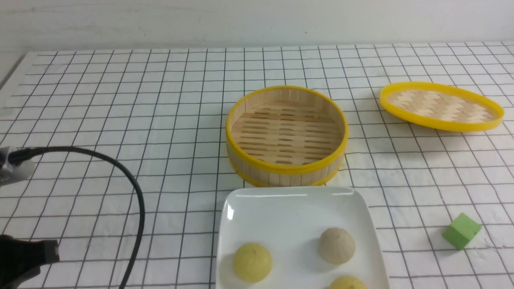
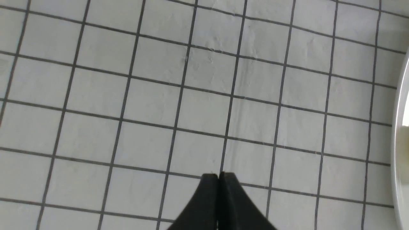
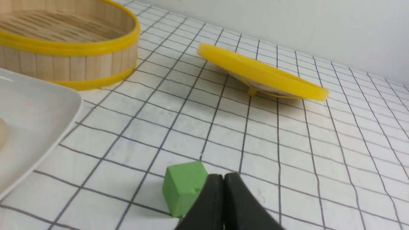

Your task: Put the steamed buns into the plate on the white-black tablecloth.

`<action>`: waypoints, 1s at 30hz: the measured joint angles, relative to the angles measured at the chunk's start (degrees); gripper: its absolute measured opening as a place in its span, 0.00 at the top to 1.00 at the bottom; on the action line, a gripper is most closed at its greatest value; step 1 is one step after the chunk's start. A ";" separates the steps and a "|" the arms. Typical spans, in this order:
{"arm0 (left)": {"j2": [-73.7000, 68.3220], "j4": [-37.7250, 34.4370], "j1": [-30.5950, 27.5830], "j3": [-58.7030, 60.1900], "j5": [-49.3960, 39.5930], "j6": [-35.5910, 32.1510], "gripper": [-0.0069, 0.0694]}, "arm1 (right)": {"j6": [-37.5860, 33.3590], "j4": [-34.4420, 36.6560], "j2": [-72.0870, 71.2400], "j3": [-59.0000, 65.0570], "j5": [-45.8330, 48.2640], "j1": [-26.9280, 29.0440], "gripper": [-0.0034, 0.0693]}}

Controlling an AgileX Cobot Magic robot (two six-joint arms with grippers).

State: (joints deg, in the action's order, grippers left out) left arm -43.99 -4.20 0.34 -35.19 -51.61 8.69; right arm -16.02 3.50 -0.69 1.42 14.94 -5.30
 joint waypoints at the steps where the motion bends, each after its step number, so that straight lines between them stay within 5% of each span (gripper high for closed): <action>1: 0.00 0.07 0.00 0.00 0.00 0.00 0.89 | 0.00 0.00 0.00 0.00 0.31 0.21 0.93; 17: 0.16 -1.46 0.00 0.00 -0.38 0.00 0.88 | 0.25 -0.12 0.00 0.00 0.28 0.26 0.91; 30: 0.60 -1.10 0.00 0.00 -0.06 -0.29 0.88 | 12.54 1.15 0.00 0.00 3.79 0.26 0.89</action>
State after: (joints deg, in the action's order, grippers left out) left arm -43.39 -5.29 0.34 -35.19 -51.67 8.40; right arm -3.48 4.65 -0.69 1.42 18.73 -5.04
